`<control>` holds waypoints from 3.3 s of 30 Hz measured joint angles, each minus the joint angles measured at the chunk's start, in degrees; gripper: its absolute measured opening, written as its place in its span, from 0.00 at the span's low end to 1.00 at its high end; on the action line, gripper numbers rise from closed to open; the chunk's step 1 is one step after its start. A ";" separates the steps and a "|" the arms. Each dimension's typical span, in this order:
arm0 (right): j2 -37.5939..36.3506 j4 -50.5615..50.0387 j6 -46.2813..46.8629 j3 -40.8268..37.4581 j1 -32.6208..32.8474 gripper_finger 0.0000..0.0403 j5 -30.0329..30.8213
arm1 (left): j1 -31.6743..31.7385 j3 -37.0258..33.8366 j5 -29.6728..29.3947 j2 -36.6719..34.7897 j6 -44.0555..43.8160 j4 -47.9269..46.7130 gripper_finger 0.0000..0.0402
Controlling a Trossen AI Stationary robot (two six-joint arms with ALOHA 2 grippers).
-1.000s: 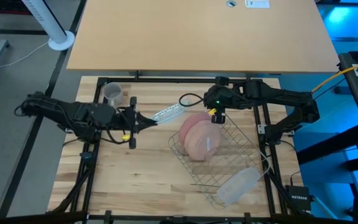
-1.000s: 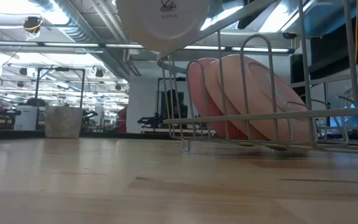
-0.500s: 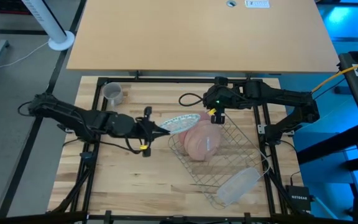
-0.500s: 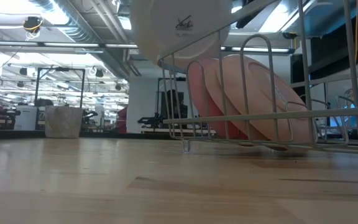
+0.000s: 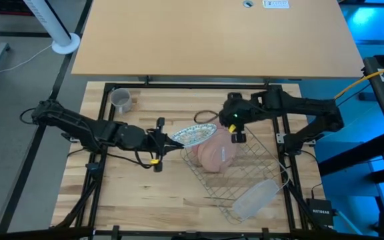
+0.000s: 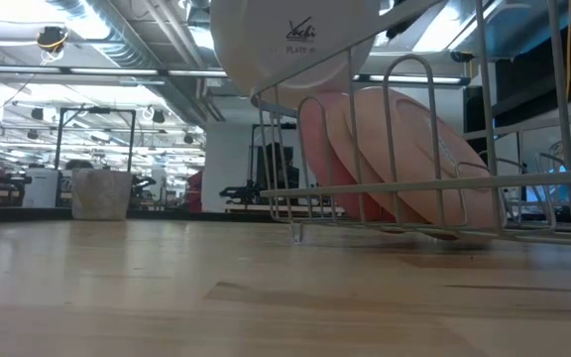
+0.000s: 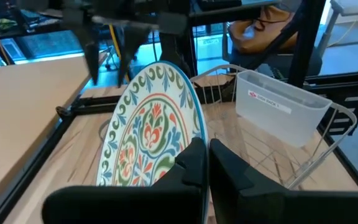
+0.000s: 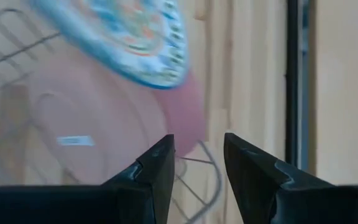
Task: Sort dishes
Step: Put the white plate into the dish rack
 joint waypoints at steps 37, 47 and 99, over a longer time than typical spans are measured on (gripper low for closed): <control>-0.44 8.47 -4.05 -0.15 5.96 0.35 -0.39 | 0.04 0.04 0.13 4.81 0.34 -0.46 0.00; 1.47 10.19 -2.64 -0.15 7.28 0.35 -6.73 | 0.15 0.04 0.02 5.17 1.10 -0.37 0.00; 12.17 14.78 -6.60 -0.17 11.22 0.04 6.21 | 0.13 0.56 -3.46 2.49 7.56 -0.67 0.00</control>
